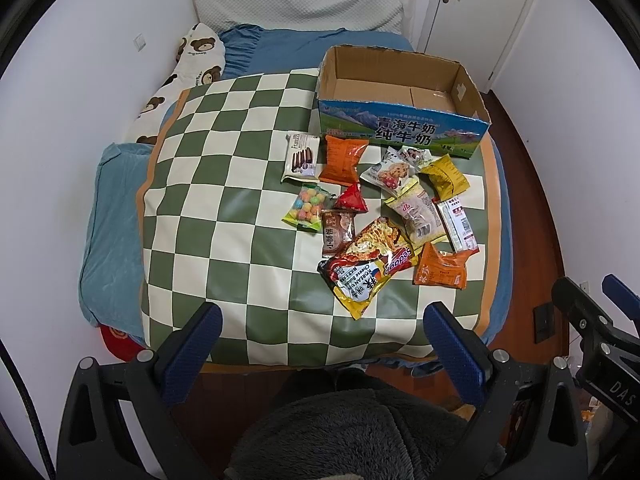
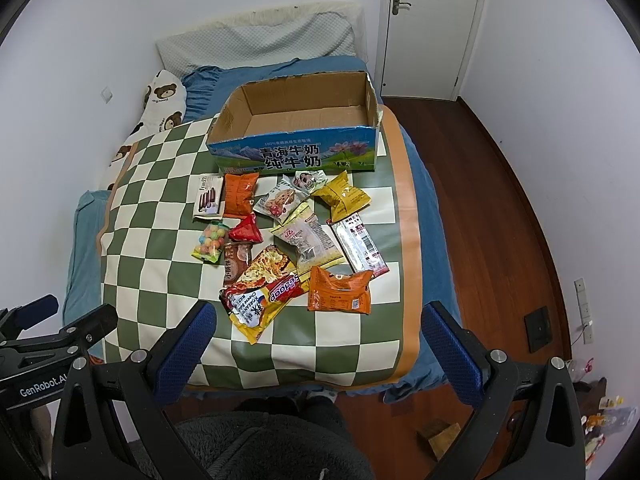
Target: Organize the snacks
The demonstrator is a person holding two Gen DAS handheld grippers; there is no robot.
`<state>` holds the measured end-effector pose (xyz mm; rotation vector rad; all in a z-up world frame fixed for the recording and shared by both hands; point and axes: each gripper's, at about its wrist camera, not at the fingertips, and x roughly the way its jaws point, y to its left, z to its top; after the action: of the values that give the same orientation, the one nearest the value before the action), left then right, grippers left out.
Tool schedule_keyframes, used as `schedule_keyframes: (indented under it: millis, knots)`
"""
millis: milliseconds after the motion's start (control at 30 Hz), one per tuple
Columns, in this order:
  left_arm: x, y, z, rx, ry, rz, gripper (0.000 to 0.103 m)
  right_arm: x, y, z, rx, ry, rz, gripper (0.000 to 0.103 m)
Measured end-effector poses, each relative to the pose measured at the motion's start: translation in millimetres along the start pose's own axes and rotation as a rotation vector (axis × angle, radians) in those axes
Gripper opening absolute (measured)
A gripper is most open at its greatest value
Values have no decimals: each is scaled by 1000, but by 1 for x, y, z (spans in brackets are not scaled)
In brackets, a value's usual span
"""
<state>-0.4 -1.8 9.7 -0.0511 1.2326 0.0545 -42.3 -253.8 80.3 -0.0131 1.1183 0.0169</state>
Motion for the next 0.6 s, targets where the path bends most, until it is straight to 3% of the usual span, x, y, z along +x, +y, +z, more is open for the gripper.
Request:
schedule_keyframes:
  millis: [600]
  knots:
    - [0,-3,5,-1,-4,-3,103,-1,1,-1,1,-2,4,103]
